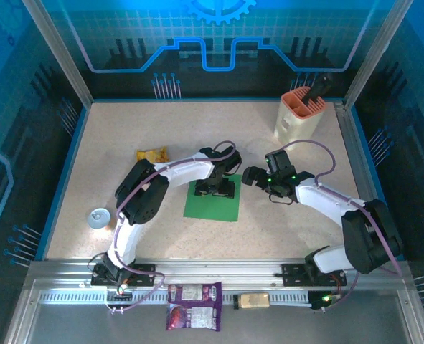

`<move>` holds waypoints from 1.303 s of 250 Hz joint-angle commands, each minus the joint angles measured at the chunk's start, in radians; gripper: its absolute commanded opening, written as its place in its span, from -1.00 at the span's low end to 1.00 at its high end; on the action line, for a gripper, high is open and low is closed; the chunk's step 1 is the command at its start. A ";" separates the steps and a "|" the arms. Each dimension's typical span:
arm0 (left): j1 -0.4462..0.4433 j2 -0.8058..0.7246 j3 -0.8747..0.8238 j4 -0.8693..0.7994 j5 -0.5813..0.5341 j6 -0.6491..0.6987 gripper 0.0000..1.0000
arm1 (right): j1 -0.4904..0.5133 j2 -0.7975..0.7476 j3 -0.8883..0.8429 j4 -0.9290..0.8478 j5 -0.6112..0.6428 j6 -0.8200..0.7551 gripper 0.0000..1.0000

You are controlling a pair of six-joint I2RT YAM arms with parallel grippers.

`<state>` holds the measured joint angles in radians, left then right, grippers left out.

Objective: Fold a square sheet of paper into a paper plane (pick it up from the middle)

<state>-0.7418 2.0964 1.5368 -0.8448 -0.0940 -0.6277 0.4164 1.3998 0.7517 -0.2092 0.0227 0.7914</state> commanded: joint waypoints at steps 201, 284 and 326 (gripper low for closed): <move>-0.018 0.068 -0.040 -0.016 -0.034 -0.057 0.63 | -0.018 0.021 -0.010 -0.027 0.019 0.036 1.00; 0.016 -0.083 -0.124 0.078 -0.045 -0.079 0.02 | -0.027 0.006 -0.006 -0.032 0.028 0.039 0.99; 0.075 -0.205 -0.186 0.158 0.047 -0.051 -0.19 | -0.042 -0.017 -0.012 -0.012 0.013 0.032 0.99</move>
<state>-0.7120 1.9961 1.3865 -0.7456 -0.1188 -0.6910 0.4019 1.4136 0.7513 -0.2173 0.0269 0.8124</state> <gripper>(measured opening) 0.430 0.997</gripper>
